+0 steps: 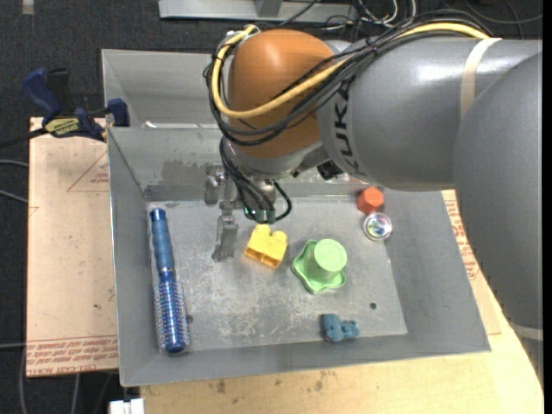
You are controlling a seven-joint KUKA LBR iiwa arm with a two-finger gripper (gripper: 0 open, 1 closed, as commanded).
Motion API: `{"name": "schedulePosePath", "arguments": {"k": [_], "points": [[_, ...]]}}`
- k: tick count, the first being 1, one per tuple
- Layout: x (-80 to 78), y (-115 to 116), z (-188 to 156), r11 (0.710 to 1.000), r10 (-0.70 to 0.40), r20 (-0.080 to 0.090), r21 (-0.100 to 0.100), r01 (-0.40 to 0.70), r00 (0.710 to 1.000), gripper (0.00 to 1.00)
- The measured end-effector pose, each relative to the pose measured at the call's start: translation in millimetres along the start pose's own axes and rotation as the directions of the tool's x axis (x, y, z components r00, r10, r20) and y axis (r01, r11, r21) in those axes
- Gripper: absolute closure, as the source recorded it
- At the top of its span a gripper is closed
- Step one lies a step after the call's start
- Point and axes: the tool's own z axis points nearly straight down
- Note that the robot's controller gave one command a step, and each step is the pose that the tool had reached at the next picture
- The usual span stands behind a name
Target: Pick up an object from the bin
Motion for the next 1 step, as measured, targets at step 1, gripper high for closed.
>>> {"name": "schedulePosePath", "arguments": {"k": [1], "points": [[22.6, -74.7, 47.0, 0.998, -0.056, 0.001, 0.004, 0.056, 0.998, 0.00]]}}
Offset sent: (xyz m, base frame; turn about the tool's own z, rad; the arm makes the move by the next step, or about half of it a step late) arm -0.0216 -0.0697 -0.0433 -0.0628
